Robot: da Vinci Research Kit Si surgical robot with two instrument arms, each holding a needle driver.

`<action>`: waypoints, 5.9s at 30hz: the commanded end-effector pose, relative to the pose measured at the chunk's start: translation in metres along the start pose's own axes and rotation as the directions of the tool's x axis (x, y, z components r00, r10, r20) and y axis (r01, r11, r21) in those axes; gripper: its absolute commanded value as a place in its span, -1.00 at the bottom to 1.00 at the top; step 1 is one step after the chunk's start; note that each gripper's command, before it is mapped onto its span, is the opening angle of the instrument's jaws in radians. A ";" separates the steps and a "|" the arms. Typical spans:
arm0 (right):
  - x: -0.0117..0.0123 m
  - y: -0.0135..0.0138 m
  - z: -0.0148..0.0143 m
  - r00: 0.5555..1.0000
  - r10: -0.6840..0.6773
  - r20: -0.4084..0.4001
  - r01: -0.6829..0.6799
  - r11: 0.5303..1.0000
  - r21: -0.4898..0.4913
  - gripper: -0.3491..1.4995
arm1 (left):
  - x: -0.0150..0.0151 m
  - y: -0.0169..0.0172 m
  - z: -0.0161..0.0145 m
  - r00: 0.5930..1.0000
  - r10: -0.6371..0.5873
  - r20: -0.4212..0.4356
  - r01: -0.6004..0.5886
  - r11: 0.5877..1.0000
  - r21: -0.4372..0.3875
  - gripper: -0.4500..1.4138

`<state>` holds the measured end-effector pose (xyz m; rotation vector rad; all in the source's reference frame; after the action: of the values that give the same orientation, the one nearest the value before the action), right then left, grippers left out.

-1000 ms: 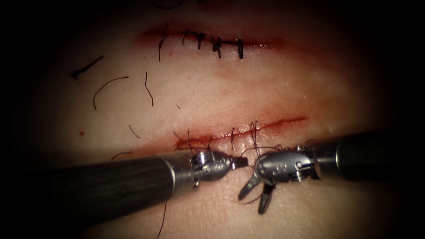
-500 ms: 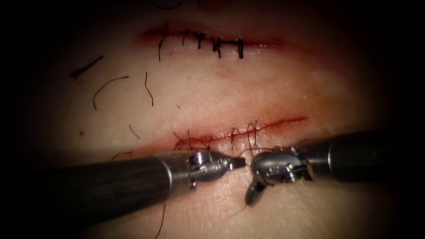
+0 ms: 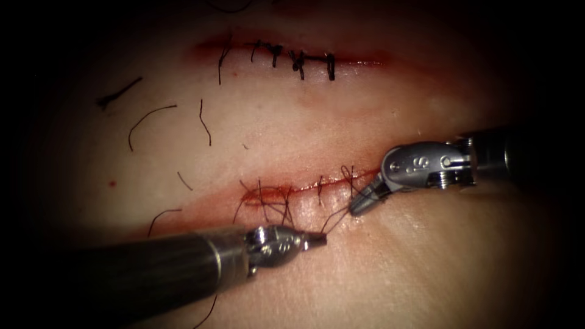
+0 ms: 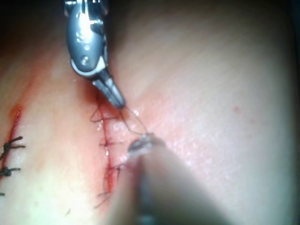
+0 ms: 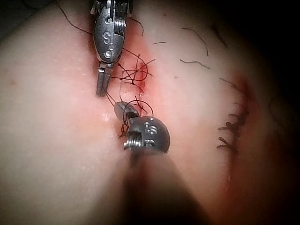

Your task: Wound Closure

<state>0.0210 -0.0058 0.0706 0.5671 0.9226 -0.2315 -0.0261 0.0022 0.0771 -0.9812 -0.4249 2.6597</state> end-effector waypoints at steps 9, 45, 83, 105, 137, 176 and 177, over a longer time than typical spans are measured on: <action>-0.0031 0.0037 -0.0018 0.998 0.067 -0.009 -0.067 0.993 -0.100 -1.00 | -0.0011 0.0027 0.0000 1.000 -0.008 -0.003 0.008 1.000 -0.004 -1.00; -0.0099 0.0095 -0.0018 0.992 0.126 0.006 -0.124 0.978 -0.170 -1.00 | -0.0057 0.0147 0.0008 1.000 0.003 -0.003 -0.003 1.000 -0.026 -1.00; -0.0108 0.0112 -0.0017 0.984 0.177 0.014 -0.168 0.957 -0.238 -1.00 | -0.0094 0.0222 0.0018 1.000 0.015 0.020 -0.014 0.996 -0.092 -1.00; -0.0036 -0.0032 -0.0062 0.972 0.208 -0.109 -0.234 0.906 -0.354 0.75 | -0.0041 0.0185 0.0006 1.000 -0.016 -0.004 0.015 0.997 -0.077 -1.00; 0.0021 -0.0124 -0.0048 0.966 0.243 -0.086 -0.257 0.886 -0.385 0.75 | -0.0033 0.0181 -0.0013 0.999 -0.025 -0.042 0.023 0.998 -0.053 -1.00; 0.0028 -0.0094 0.0053 0.949 0.157 -0.275 -0.286 0.795 -0.534 0.62 | 0.0126 -0.0014 -0.0094 0.986 0.042 -0.159 -0.024 0.993 0.119 -1.00; 0.0027 -0.0096 0.0052 0.949 0.155 -0.275 -0.285 0.797 -0.533 0.62 | 0.0123 -0.0026 -0.0088 0.988 0.041 -0.148 -0.024 0.993 0.115 -1.00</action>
<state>0.0216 -0.0158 0.0668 0.1313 1.0691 0.3263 -0.0282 0.0111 0.0643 -1.1472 -0.2236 2.5839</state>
